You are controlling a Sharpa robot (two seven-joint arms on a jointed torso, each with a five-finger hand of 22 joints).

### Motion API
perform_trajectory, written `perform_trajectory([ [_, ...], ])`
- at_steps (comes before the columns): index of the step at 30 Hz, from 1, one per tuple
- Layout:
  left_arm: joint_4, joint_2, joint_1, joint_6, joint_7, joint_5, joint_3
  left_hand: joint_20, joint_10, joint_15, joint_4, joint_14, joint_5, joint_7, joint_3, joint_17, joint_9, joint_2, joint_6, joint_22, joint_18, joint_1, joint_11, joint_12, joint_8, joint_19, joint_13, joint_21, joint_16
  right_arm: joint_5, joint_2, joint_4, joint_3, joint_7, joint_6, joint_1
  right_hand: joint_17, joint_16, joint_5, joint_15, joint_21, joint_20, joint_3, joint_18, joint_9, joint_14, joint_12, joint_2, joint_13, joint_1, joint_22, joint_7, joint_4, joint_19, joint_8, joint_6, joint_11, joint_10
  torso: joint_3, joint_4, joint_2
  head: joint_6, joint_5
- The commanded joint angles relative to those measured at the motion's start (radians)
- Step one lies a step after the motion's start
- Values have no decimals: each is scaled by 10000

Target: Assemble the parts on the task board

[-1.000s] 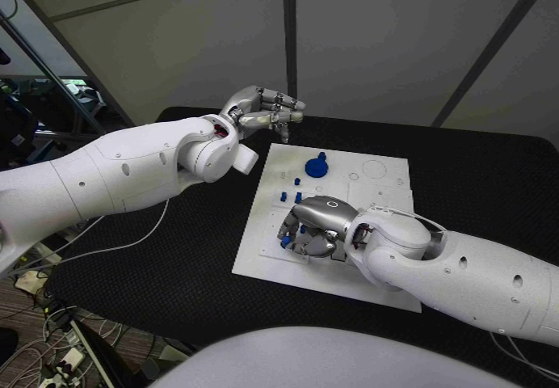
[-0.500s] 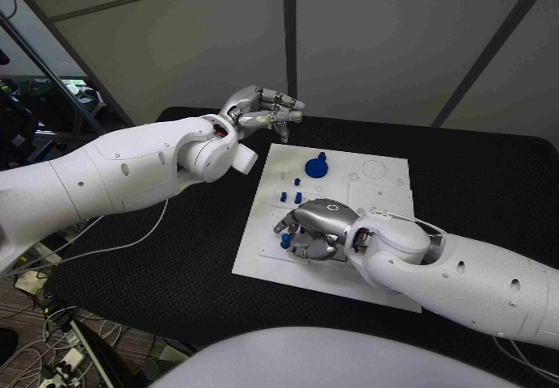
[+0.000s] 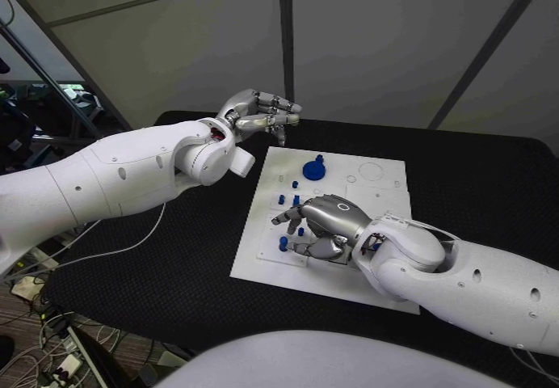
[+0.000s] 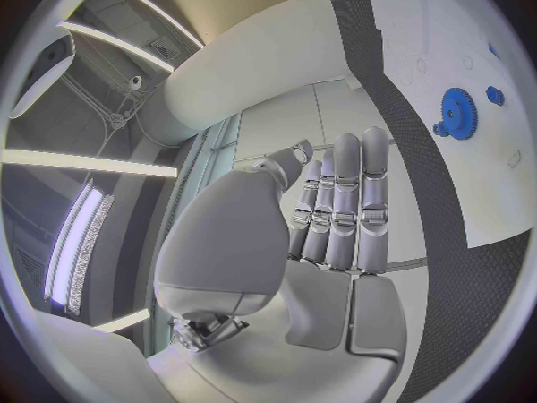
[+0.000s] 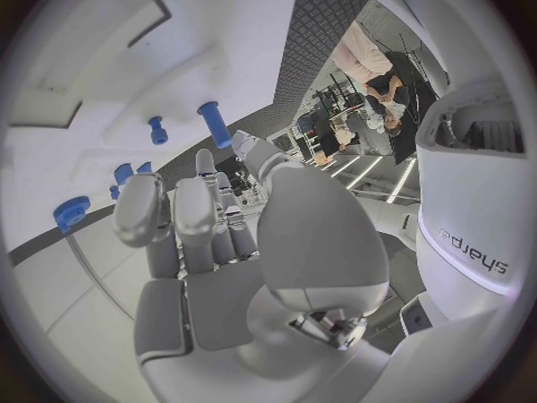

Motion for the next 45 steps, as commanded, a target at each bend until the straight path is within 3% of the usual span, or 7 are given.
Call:
perform_trajectory([
  [1, -21, 1, 16, 87, 32, 27, 0, 20, -78, 18, 6, -55, 29, 33, -61, -11, -7, 16, -35, -9, -41, -46, -13, 36, 59, -55, 15, -40, -42, 1199, -486, 391, 116, 535, -927, 40, -58, -84, 80, -120, -20, -83, -104, -13, 124, 22, 298, 4, 104, 47, 22, 276, 43, -34, 274, 599, -123, 199, -20, 10, -26, 82, -156],
  [5, -24, -28, 15, 82, 25, 27, -7, 20, -78, 18, 6, -55, 29, 33, -61, -11, -7, 16, -35, -9, -41, -46, -13, 36, 59, -55, 15, -40, -42, 3238, -1488, 928, 463, 287, -702, 146, -57, -71, 32, -112, 31, -94, -269, -36, 308, 39, 1158, 117, 509, -78, 94, 492, 202, 45, 749, 1624, -115, 1225, -40, 1, -54, 177, -426],
  [7, -25, -51, 15, 74, 21, 27, -17, 21, -82, 18, 5, -54, 29, 34, -62, -13, -7, 18, -37, -10, -41, -48, -13, 43, 62, -56, 15, -43, -42, 4083, -1969, 1143, 541, 95, -573, 210, 276, 188, 58, -268, 243, -185, -483, -92, 376, 146, 2105, 87, 1090, -112, 367, 301, 219, 278, 957, 1990, -323, 1931, -49, -25, -78, 203, -555],
  [13, -4, -155, 14, 33, 29, 27, -66, 21, -83, 18, 5, -54, 29, 33, -63, -14, -6, 19, -36, -11, -41, -49, -14, 49, 65, -56, 15, -45, -43, 5012, -3538, 1847, 654, -721, -411, 319, 1621, 1220, 976, -501, 830, -463, -1742, -285, 801, 394, 9386, 275, 8905, -798, 1138, -47, 831, 867, 1945, 2468, -598, 2545, -103, -200, -186, 280, -1022],
  [20, 1, -219, 12, -34, 85, 27, -100, 21, -79, 17, 1, -51, 30, 29, -61, -16, -4, 24, -30, -12, -40, -43, -18, 61, 72, -54, 17, -48, -42, 3863, -4623, 2268, 666, -1942, -78, 323, 2769, 2036, 1875, -568, 1371, -527, -2802, -458, 1362, 541, 11210, 465, 11386, -1163, 1867, -155, 1491, 1350, 2721, 2173, -678, 3034, -173, -374, -278, 307, -1528],
  [32, 133, -388, 8, -42, 87, 27, -115, 20, -75, 14, -7, -49, 31, 25, -58, -18, -2, 25, -24, -13, -38, -35, -22, 73, 80, -53, 18, -50, -42, 2452, -4930, 2488, 573, -4332, 50, -278, 3176, 2306, 1984, -432, 1390, -408, -4173, -465, 1585, 538, 10769, 208, 11043, -1785, 1911, 35, 2842, 1323, 2861, 1300, -498, 2559, -192, -342, -284, 259, -1768],
  [45, 176, -407, 7, -32, 102, 27, -120, 20, -75, 14, -7, -49, 31, 25, -58, -18, -2, 25, -24, -13, -38, -35, -22, 73, 80, -53, 18, -50, -42, 1568, -4518, 2406, 554, -5030, 66, -775, 3228, 2334, 1948, -385, 1400, -355, -4538, -463, 1703, 533, 10716, 199, 11047, -1662, 1935, 54, 2910, 1331, 3071, 1187, -469, 2495, -173, -366, -279, 201, -1736],
])
